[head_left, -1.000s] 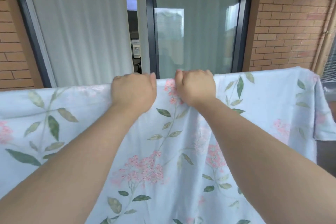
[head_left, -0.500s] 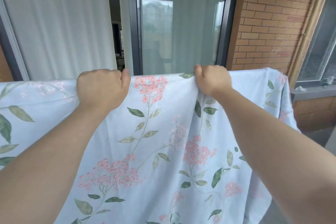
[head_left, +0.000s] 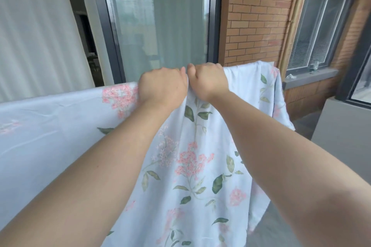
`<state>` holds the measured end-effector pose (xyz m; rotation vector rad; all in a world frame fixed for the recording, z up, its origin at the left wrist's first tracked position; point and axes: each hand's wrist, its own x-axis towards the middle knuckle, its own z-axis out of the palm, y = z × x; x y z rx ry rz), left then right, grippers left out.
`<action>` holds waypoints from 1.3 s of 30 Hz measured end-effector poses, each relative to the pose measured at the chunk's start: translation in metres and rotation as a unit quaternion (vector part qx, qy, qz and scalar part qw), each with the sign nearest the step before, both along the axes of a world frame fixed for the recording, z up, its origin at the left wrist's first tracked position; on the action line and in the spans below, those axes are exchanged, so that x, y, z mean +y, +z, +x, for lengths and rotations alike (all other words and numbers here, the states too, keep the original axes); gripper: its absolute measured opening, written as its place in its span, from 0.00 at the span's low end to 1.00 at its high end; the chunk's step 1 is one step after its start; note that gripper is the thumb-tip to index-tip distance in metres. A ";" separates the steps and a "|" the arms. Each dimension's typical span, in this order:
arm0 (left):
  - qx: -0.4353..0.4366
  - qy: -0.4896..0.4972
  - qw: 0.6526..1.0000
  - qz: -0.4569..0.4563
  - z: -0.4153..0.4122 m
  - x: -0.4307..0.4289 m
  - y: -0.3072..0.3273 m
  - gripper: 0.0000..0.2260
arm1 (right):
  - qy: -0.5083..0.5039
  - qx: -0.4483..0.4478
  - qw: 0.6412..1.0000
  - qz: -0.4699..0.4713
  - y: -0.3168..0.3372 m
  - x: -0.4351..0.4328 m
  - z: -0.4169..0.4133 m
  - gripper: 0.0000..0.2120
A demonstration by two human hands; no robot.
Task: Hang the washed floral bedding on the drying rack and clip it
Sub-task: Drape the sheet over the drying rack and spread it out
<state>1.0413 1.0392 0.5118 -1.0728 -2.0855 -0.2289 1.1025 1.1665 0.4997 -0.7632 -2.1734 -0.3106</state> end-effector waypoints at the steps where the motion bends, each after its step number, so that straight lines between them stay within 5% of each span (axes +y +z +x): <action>1: 0.018 0.015 1.000 0.007 -0.002 -0.001 -0.005 0.25 | 0.013 0.003 1.000 -0.001 0.001 0.002 0.003 0.21; 10: 0.046 0.048 0.993 0.099 0.008 0.032 -0.013 0.25 | 0.053 0.012 0.998 0.015 0.001 0.058 0.035 0.25; 21: -0.049 0.161 0.980 0.108 0.024 0.043 -0.004 0.23 | 0.143 -0.008 0.990 0.019 -0.001 0.158 0.086 0.22; 26: -0.064 0.125 0.986 0.086 0.052 0.086 0.006 0.24 | 0.176 -0.047 0.983 -0.029 0.002 0.176 0.102 0.23; 31: -0.033 -0.002 0.999 0.024 0.093 0.164 0.005 0.25 | 0.126 0.024 0.989 -0.079 -0.006 0.201 0.126 0.23; 36: 0.000 -0.039 0.999 0.007 0.102 0.203 0.001 0.25 | 0.173 0.069 0.940 -0.287 -0.009 0.231 0.170 0.23; 39: 0.014 -0.034 0.999 0.015 0.103 0.214 -0.003 0.25 | 0.113 0.055 0.943 -0.308 -0.011 0.245 0.193 0.21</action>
